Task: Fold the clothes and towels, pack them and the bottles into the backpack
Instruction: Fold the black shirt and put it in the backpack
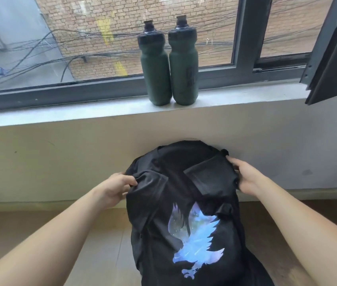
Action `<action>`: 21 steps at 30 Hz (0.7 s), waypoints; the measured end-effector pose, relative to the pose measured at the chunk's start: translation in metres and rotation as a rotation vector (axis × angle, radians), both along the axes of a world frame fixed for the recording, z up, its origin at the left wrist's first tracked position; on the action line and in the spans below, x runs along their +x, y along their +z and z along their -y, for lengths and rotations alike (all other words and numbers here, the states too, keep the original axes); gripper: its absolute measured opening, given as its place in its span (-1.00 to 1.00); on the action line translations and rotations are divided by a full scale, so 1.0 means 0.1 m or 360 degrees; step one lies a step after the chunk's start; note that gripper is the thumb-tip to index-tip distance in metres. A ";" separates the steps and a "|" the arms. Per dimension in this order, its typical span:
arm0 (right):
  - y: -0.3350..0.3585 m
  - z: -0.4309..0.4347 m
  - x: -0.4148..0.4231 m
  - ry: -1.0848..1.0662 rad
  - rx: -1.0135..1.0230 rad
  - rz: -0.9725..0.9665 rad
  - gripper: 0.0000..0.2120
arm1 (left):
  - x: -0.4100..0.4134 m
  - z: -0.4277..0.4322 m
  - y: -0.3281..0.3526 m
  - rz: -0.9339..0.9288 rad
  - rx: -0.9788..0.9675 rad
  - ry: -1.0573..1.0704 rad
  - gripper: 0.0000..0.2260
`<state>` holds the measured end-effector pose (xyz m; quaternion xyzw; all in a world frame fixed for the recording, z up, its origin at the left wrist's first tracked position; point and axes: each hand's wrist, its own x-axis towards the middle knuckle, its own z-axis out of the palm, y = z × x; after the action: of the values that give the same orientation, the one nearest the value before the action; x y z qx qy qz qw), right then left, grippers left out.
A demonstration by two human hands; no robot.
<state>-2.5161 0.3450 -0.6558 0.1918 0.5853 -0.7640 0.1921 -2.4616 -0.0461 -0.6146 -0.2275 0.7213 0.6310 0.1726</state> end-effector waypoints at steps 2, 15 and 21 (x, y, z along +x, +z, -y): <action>-0.06 -0.01 -0.08 0.0009 -0.0017 0.0064 -0.76 | -0.03 0.03 -0.03 -0.0073 0.0089 -0.0040 -0.55; 0.41 -0.07 0.13 -0.0179 0.0571 -0.0655 -0.89 | 0.18 -0.02 0.38 -0.0620 -0.0156 0.0099 -0.81; 1.09 -0.03 0.48 0.0011 0.1354 -0.1023 -0.76 | 0.59 -0.05 0.74 -0.0820 -0.0514 0.0003 -0.80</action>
<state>-2.4681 0.3483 -0.5469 0.0071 0.8733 -0.4788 -0.0891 -2.4028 -0.0411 -0.5402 -0.0851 0.8322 0.5451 -0.0551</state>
